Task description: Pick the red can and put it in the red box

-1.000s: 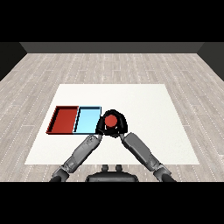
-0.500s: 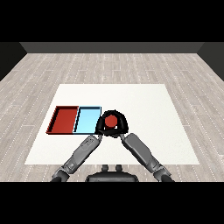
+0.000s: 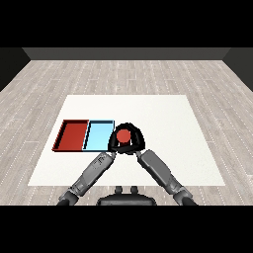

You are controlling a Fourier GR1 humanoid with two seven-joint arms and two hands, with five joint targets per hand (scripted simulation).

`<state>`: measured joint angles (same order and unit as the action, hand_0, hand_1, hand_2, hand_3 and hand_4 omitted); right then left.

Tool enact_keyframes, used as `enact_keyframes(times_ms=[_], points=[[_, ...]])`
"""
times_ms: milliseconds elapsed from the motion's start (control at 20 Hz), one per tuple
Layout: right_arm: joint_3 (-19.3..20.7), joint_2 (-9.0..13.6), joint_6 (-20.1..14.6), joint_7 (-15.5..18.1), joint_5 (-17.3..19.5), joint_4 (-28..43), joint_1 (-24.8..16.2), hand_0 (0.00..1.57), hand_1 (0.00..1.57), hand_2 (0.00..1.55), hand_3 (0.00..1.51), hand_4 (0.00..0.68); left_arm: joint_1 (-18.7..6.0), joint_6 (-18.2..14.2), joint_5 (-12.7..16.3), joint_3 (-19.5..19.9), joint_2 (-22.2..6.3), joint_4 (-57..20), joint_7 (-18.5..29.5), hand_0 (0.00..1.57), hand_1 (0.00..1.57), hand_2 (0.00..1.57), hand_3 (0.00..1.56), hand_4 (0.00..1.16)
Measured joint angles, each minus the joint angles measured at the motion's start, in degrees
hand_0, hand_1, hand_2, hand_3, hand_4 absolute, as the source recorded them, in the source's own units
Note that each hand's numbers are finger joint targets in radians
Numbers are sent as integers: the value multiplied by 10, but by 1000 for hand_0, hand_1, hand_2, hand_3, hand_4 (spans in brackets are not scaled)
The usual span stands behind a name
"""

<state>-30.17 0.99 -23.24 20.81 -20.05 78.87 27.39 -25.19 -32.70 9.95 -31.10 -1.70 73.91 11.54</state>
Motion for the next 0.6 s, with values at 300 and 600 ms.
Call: enact_keyframes(times_ms=[300,600], points=[[11,-3,16,4,7,2,-2,0,0,0,0,0,2,-20,-8,-6,3,9,-12,1571,1571,1571,1487,1147],[29,7,18,-35,50,51,-13,0,0,0,0,0,2,-16,-18,-15,13,15,-17,1571,1571,1571,1489,1148]])
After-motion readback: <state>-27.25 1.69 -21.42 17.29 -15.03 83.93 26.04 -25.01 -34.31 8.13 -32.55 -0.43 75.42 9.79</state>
